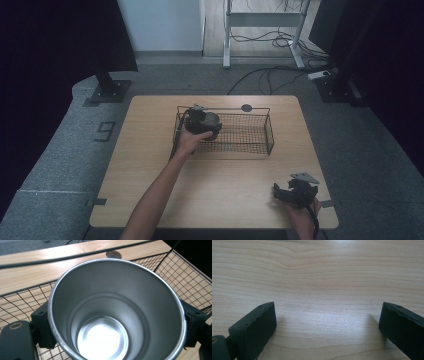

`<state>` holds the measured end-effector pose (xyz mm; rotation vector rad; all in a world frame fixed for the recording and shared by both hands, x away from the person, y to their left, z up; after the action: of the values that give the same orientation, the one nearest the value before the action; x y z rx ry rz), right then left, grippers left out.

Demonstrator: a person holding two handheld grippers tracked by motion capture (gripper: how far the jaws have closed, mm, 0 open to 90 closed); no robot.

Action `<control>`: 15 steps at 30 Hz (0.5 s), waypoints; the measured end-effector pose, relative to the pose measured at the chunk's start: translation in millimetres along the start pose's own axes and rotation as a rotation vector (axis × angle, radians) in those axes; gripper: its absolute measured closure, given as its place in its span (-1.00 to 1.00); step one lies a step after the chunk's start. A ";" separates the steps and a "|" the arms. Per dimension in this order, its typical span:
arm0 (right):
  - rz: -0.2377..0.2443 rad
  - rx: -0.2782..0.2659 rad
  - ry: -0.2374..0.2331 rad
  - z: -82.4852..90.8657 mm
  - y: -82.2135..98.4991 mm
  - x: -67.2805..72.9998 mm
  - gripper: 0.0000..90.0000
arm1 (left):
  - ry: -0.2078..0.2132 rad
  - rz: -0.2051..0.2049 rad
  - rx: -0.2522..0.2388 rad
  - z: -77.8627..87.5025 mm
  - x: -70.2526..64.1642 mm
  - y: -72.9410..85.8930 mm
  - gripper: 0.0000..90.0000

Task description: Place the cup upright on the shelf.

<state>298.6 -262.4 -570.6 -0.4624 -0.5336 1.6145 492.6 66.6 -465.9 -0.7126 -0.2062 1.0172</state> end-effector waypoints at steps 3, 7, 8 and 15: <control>-0.001 0.000 0.000 0.0 0.0 0.0 -0.97 | -0.005 0.002 0.013 -5.8 1.9 2.7 -0.70; 0.000 0.000 0.000 0.0 0.0 0.0 -0.97 | -0.013 0.011 0.029 -11.0 6.5 4.7 -0.70; 0.000 0.000 0.000 0.0 0.0 0.0 -0.97 | -0.013 0.015 0.032 -11.6 7.4 5.1 -0.70; -0.001 -0.001 0.001 0.0 0.0 -0.1 -0.97 | -0.017 0.023 0.053 -17.2 8.4 8.4 -0.70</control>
<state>298.6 -262.5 -570.6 -0.4632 -0.5335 1.6133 499.2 68.7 -485.6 -0.6593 -0.1856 1.0470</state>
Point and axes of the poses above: each handheld gripper's, and its own axes: z roughly backward along the jaws, y roughly out of its underside, x roughly to its left, the point moved 2 cm from there along -z, roughly forward along the jaws, and after that the axes turned 10 degrees about x, right-handed, at the moved point
